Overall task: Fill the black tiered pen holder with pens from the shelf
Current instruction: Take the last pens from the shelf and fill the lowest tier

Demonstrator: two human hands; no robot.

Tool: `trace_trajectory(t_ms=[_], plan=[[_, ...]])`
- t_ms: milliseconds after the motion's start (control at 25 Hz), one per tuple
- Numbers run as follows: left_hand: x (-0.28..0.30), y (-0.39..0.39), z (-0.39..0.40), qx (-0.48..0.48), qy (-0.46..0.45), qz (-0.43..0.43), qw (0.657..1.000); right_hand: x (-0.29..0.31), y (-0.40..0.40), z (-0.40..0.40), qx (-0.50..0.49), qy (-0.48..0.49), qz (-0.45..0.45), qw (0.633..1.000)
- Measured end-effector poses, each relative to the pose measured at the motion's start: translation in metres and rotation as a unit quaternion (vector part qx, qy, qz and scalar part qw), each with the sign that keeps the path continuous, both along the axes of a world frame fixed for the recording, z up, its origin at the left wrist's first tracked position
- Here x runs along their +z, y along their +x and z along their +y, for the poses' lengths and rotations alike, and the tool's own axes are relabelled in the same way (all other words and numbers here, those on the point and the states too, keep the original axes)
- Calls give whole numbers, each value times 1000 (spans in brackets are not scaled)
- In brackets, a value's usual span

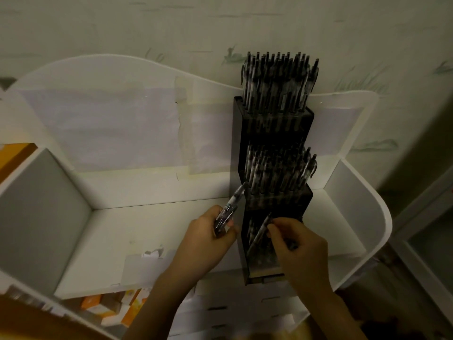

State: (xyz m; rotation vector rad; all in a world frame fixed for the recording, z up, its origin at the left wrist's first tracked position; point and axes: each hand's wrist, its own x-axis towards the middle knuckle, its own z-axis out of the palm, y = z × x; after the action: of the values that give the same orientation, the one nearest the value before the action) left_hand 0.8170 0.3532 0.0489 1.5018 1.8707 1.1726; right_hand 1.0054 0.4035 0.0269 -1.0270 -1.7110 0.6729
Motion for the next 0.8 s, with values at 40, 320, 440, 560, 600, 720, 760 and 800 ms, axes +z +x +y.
trace_trajectory(t_ms=[40, 320, 440, 560, 600, 720, 760, 800], plan=[[0, 0, 0, 1, 1, -2, 1000, -1, 0, 1, 0, 6, -2, 1000], [3, 2, -3, 8, 6, -5, 1000, -7, 0, -2, 16, 50, -22, 998], [4, 3, -4, 9, 8, -9, 1000, -19, -4, -4, 33, 52, -57, 997], [4, 4, -5, 6, 10, -8, 1000, -29, -7, -5, 38, 40, -80, 995], [4, 5, -5, 6, 12, -8, 1000, -30, -7, -3, 38, 39, -83, 995], [4, 7, -6, 2, 13, -8, 1000, -27, -9, 0, 38, 35, -91, 994], [4, 7, -7, -1, 13, -6, 1000, -25, -10, 0, 41, 33, -95, 994], [4, 8, -7, -3, 14, -4, 1000, -24, -10, 0, 46, 31, -98, 994]])
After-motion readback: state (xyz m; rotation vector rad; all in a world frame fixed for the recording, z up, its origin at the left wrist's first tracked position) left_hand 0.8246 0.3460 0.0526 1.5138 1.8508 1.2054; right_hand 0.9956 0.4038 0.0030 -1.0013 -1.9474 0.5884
